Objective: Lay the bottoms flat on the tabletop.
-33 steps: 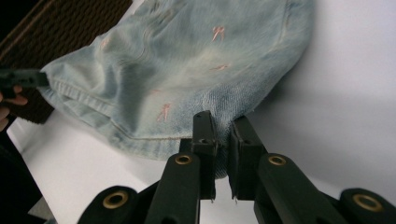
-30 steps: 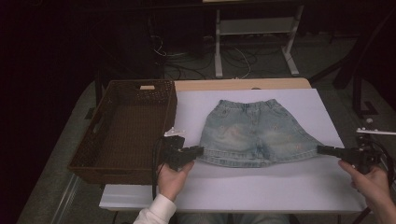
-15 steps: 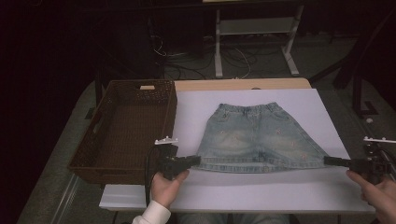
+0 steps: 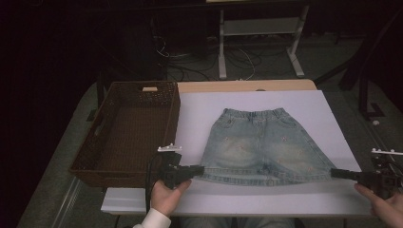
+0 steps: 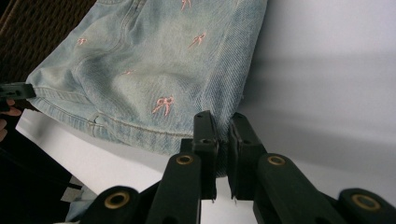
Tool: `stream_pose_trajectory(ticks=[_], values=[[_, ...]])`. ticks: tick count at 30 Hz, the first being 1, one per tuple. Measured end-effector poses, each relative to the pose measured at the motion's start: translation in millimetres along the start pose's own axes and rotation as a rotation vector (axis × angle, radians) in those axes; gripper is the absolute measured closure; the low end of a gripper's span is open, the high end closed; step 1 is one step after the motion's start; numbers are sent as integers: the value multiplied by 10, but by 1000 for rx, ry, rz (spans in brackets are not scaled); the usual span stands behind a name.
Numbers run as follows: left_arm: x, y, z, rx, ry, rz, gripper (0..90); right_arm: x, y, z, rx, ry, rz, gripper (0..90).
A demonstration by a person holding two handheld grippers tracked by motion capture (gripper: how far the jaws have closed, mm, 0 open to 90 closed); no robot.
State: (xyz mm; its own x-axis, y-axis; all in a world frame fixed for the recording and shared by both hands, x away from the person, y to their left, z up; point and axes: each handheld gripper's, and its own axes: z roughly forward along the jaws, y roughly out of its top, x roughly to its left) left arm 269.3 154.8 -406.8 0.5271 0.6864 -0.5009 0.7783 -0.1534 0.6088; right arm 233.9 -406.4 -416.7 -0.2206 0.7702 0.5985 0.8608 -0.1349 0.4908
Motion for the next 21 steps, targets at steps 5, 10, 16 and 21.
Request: stream_pose_trajectory(ticks=[5,10,16,21], values=[[1,-48,17,68,36,27,785,37,-80,8,27,-3,-9,821],[103,-112,195,181,73,10,780,32,-169,199,125,-82,-40,809],[148,-112,233,196,67,5,722,56,-187,235,112,-119,-95,705],[137,-106,202,162,40,14,537,87,-177,197,74,-130,-121,562]])
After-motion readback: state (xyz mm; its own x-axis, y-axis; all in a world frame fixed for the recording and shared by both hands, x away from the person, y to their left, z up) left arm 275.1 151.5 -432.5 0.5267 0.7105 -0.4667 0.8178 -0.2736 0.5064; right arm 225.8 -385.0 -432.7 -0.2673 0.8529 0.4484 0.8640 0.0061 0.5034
